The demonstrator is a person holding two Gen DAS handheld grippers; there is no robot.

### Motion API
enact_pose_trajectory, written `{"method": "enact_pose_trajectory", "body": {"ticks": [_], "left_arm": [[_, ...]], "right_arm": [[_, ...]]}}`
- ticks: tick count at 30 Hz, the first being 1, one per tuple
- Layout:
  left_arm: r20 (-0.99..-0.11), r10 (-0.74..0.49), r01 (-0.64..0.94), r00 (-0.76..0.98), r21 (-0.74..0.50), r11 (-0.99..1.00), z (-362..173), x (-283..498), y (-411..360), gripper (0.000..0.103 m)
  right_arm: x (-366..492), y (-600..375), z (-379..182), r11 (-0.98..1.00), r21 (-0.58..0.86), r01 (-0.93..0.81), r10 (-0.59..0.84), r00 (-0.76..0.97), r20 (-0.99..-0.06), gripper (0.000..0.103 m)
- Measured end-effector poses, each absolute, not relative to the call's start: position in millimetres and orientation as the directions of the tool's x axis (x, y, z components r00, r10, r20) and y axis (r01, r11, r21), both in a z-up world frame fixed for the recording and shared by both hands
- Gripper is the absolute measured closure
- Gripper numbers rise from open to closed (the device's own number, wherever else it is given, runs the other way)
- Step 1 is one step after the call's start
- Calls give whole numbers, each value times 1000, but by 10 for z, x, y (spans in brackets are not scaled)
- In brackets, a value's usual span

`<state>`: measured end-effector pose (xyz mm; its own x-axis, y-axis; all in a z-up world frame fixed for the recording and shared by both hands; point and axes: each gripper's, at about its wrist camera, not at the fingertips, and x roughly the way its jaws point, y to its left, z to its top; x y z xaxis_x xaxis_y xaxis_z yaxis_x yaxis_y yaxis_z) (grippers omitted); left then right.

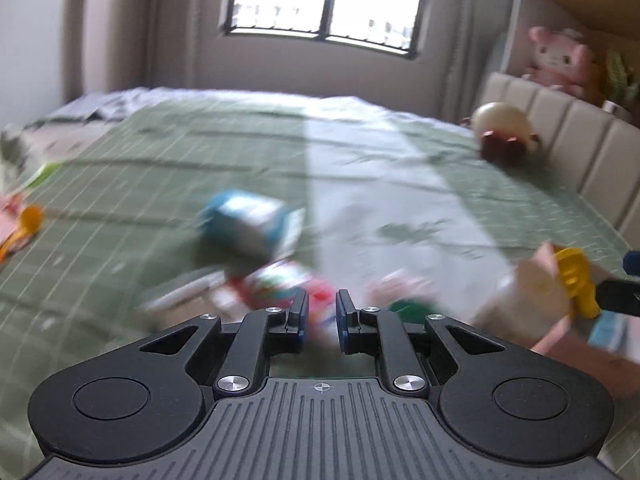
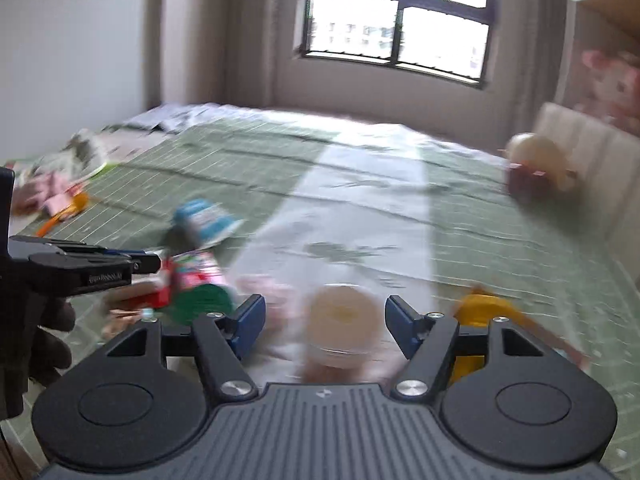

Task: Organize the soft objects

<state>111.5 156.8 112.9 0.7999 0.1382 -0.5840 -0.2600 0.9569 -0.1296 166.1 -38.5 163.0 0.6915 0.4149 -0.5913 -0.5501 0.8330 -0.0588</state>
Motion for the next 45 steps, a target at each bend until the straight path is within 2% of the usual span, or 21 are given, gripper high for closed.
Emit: {"method": "enact_pose_trajectory", "body": {"ticks": [5,10,17,25,29,34,36,40,45], "left_arm": [[-612,163,-327,774,-165,931,853,752,2145,87],[-603,145,-352,784,-241,904,653,475,2608,87],[-616,179,-429,767,-286,857,513,233,2920,87],[-599,66,-341,798,-358,869,381,164,3011,87],[-586,49,-323,809,-374,870,346,131,3051,87],[-550,17,-293,835,-419,859,335,12,3127,87],[-535,1,-275,845,-433,859,346,-53,3174,87],[-514,-21,-263,858,-473,841,351,-133,3322,87],[-512,-39,-267,858,-510,818,299,-166,3425,87]], "right_arm": [[1570,282,1480,778,-89,-622,439,640,-630,36],[1547,692,1392,740,-92,-666,450,592,-668,36],[1575,1011,1152,689,-64,-722,459,503,-732,36],[1819,1410,994,682,23,-731,489,432,-758,36],[2044,1671,1007,669,-22,-743,478,453,-753,36],[2728,2046,1121,747,9,-665,452,498,-740,36],[3124,2167,1110,796,69,-601,442,500,-745,33],[3866,2352,874,872,174,-458,406,476,-780,33],[4210,2627,462,923,65,-379,245,447,-860,33]]}}
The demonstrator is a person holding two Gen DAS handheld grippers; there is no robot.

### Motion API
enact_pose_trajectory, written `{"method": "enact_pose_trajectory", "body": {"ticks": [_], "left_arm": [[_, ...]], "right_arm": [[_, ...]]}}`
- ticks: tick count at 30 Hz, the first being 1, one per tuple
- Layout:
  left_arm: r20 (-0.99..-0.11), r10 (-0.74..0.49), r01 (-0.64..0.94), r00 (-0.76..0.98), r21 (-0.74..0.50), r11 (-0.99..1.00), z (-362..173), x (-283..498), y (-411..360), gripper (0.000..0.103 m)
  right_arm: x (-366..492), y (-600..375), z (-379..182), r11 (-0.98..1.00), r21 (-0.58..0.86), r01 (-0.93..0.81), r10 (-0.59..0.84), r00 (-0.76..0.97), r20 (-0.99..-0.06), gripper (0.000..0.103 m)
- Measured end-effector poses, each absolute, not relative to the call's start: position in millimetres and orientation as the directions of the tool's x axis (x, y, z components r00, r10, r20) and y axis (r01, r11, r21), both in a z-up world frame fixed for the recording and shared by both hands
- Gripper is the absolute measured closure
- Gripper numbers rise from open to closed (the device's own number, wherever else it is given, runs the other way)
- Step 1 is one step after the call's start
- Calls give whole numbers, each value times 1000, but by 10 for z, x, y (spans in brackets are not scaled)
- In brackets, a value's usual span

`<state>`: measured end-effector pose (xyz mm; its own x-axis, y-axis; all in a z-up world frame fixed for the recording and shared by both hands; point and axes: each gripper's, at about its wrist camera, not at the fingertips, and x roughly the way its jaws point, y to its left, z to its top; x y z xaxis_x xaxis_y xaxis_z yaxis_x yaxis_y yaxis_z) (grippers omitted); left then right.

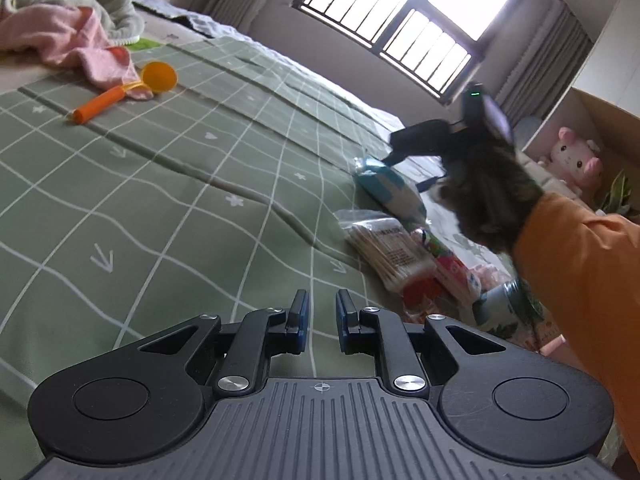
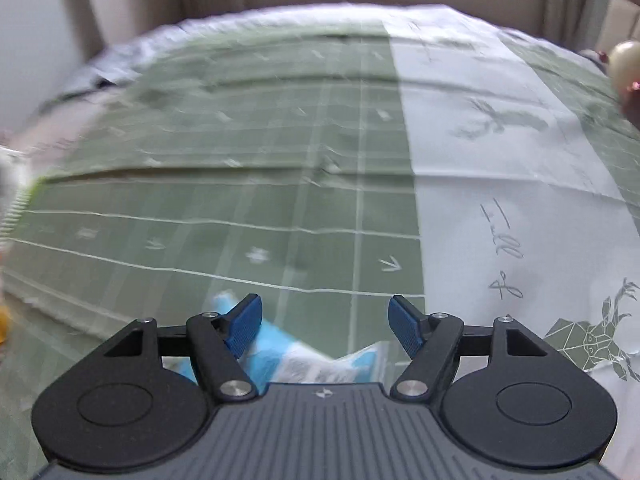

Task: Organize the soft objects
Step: 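Grasp the blue tissue pack with the right gripper and set it beside the cotton swabs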

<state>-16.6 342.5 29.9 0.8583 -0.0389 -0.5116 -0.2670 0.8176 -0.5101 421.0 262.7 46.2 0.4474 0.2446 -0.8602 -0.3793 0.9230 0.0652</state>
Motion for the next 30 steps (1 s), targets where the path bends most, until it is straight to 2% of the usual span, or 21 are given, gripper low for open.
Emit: {"method": "enact_pose_trajectory", "body": {"ticks": [2,4,6,10,14,16,17,18,21,30], "left_arm": [[-513,-53,-258,857,-515,817,281,-153,3423,87],[-510,-60,-253,858,-521,815,271,-140,3419,87],[-509,-63,-255,858,-530,808,263,-128,3410,87],[-520,-82,-251,850,-538,804,269,-149,3341,87],[-550,-76,-273,832,-525,807,278,-192,3259,86],[-562,-53,-295,825,-509,808,299,-236,3237,86],[-567,-40,-305,823,-499,811,315,-265,3232,86],[-571,-26,-313,821,-488,815,337,-299,3223,86],[-568,-15,-303,823,-461,834,426,-373,3172,86],[-543,10,-193,840,-281,940,705,-435,2734,86]], "right_arm": [[4081,2730,382,902,50,-429,240,400,-885,34],[3776,2796,409,865,-11,-501,233,423,-876,44],[3503,2774,461,817,25,-576,285,365,-887,57],[2981,2601,588,754,192,-628,388,191,-901,66],[2337,2392,809,694,195,-693,430,181,-885,67],[2082,2157,1001,672,184,-718,485,238,-842,63],[1916,1974,1138,667,167,-726,520,293,-802,53],[1780,1817,1230,672,144,-727,538,345,-769,37],[1278,1250,1358,705,55,-707,563,511,-649,19],[718,436,582,842,-53,-537,378,657,-652,19]]}}
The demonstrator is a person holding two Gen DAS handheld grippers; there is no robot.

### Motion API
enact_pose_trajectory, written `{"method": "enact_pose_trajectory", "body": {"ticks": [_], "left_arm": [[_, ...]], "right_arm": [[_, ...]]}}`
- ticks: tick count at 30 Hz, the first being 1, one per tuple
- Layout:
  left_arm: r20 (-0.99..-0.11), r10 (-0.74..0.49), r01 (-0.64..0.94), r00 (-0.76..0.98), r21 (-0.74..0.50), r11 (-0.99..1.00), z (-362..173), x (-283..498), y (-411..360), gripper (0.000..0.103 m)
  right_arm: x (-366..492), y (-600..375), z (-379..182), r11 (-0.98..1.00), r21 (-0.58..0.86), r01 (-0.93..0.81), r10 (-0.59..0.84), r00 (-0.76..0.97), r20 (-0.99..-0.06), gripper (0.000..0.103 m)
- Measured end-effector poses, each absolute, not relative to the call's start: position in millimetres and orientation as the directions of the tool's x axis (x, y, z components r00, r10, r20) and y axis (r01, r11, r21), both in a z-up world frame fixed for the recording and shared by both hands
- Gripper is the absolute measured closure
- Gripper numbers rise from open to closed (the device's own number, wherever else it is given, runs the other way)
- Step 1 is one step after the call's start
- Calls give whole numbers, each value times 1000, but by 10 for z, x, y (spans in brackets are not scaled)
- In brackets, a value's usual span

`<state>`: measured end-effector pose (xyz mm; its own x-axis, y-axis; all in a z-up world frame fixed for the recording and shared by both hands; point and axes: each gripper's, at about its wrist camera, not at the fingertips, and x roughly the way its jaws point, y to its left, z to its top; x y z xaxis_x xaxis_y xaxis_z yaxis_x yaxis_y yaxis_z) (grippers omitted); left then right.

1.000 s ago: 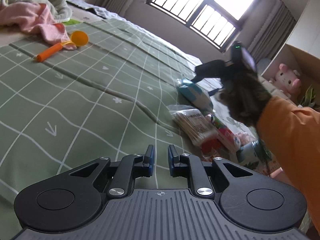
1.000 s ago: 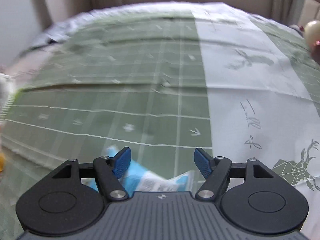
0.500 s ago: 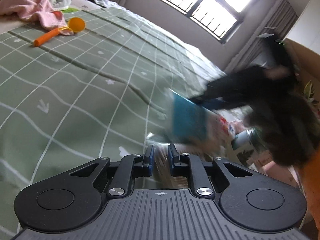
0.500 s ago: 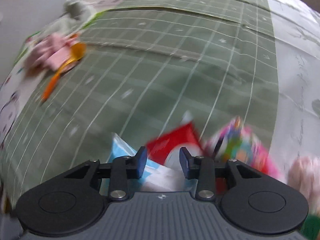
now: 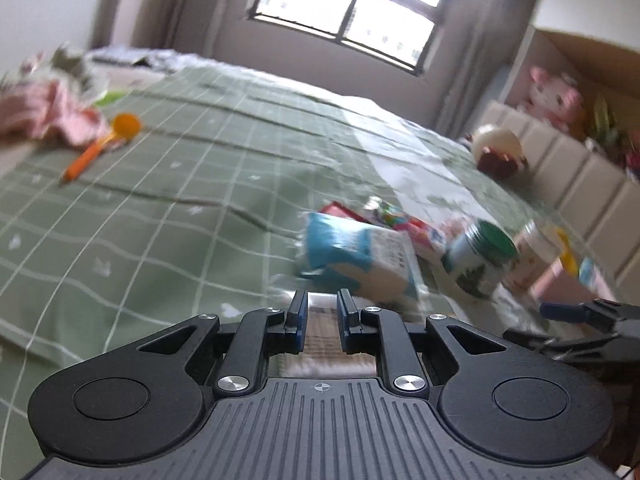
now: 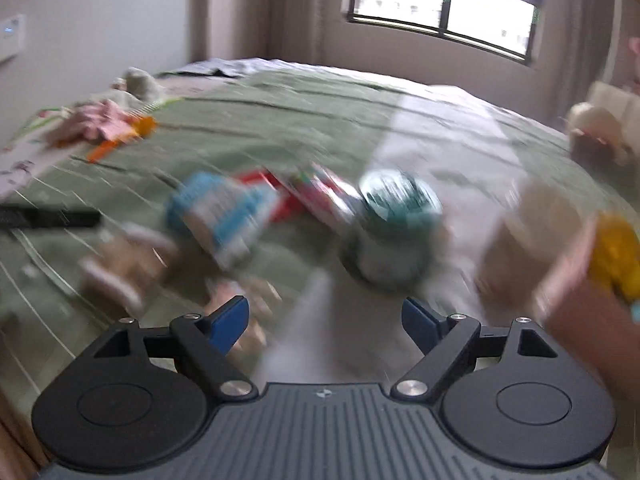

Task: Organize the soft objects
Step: 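Move the left gripper over the cotton swab pack, then grasp the cotton swab pack with the left gripper while the right gripper grasps the pink ribbon bow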

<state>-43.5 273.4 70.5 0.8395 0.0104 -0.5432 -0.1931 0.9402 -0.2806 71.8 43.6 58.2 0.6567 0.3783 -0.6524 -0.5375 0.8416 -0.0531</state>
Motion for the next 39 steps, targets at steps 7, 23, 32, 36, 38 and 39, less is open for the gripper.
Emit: {"method": "enact_pose_trajectory", "body": {"ticks": [7,23,32,36,38,39], "left_arm": [[-636,101,-150,765,-24,988,506,-172,2218,85],[-693,-27,-32,721,-73,997,519,42,1956,34],[-653,167,-150,739,83,985,491,-65,2083,50],[-660,127,-131,741,44,990,482,-53,2135,38],[-664,83,-103,743,10,995,486,-34,2161,28],[-663,75,-94,744,8,996,486,-38,2157,28]], "right_arm": [[663,223,157,883,10,-468,365,674,-642,18],[653,228,136,883,15,-469,371,677,-636,15],[677,220,119,874,48,-483,399,657,-639,9],[678,223,120,873,51,-485,401,656,-640,9],[678,226,119,873,50,-486,402,655,-640,9],[679,224,119,873,51,-486,402,655,-640,9]]}}
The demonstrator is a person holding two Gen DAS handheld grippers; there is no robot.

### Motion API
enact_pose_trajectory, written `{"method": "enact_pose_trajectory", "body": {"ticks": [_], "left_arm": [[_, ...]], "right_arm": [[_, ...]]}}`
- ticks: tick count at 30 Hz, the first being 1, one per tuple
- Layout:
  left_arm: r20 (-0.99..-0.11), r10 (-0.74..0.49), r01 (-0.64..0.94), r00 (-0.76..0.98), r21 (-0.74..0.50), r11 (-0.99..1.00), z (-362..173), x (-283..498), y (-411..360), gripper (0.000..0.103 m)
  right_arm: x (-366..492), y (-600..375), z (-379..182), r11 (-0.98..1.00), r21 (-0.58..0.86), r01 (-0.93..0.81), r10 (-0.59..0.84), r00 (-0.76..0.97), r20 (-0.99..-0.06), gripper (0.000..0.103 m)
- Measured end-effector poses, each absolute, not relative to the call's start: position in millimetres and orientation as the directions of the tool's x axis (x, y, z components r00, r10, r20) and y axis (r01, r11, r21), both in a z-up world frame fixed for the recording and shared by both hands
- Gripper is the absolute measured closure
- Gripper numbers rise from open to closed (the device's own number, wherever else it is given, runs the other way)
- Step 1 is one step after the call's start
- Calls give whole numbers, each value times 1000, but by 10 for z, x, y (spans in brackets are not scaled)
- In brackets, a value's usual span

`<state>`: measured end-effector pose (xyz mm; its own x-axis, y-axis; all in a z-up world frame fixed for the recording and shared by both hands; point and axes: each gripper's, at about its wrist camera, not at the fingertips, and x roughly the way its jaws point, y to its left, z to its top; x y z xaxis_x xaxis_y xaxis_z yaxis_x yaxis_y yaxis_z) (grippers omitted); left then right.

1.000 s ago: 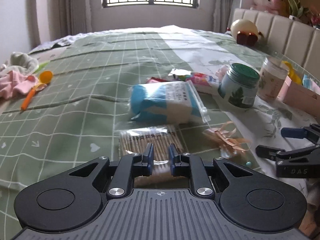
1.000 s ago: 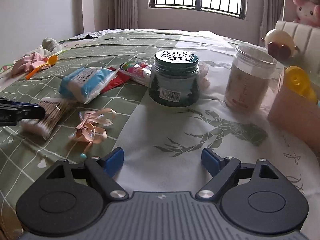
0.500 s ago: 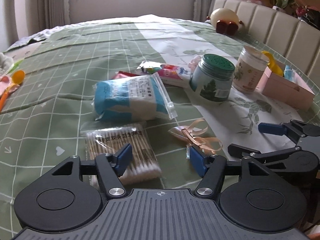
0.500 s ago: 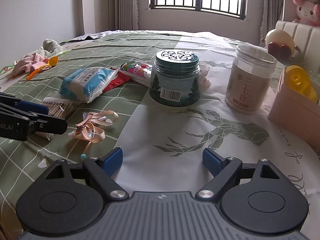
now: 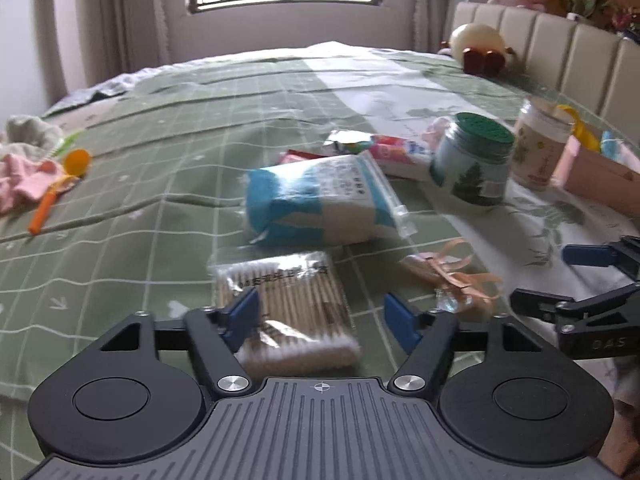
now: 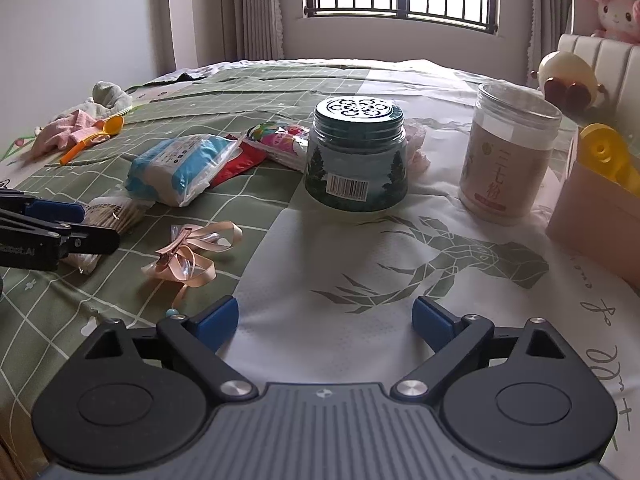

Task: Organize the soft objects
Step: 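Grasp the cotton swab pack with the left gripper while the right gripper grasps the pink ribbon bow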

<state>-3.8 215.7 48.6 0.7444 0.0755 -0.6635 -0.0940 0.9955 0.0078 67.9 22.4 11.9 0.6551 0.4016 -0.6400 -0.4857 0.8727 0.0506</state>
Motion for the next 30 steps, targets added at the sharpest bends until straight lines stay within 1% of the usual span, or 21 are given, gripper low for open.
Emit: {"method": "enact_pose_trajectory", "body": {"ticks": [3,5,7,9,13,15,18,22,28,30], "left_arm": [[-630,92,-121,771,-4,993,528,-89,2200,31],[-606,159,-185,779,21,983,540,-118,2235,31],[-606,194,-217,772,36,975,527,-110,2303,31],[-622,181,-228,762,5,974,510,-92,2383,31],[-639,117,-213,760,-76,974,485,-70,2449,31],[-643,103,-198,759,-78,977,455,-42,2421,31],[-633,84,-172,770,-79,982,396,-5,2395,27],[-643,64,-185,763,-122,975,351,32,2467,24],[-691,52,-221,721,-159,962,392,71,2474,26],[-693,48,-204,720,-145,968,400,61,2434,26]], "right_arm": [[678,223,119,873,50,-485,401,655,-640,9],[678,223,119,873,50,-485,401,655,-640,9],[678,222,119,873,51,-485,402,655,-640,9],[678,224,119,873,52,-485,402,655,-640,9],[678,222,119,873,51,-485,401,655,-640,8],[678,223,119,873,51,-485,401,655,-640,8],[676,225,119,873,50,-485,400,655,-641,8],[680,228,117,872,48,-488,401,653,-642,8],[708,223,115,863,51,-503,410,638,-652,6],[733,197,122,861,75,-504,419,617,-666,2]]}}
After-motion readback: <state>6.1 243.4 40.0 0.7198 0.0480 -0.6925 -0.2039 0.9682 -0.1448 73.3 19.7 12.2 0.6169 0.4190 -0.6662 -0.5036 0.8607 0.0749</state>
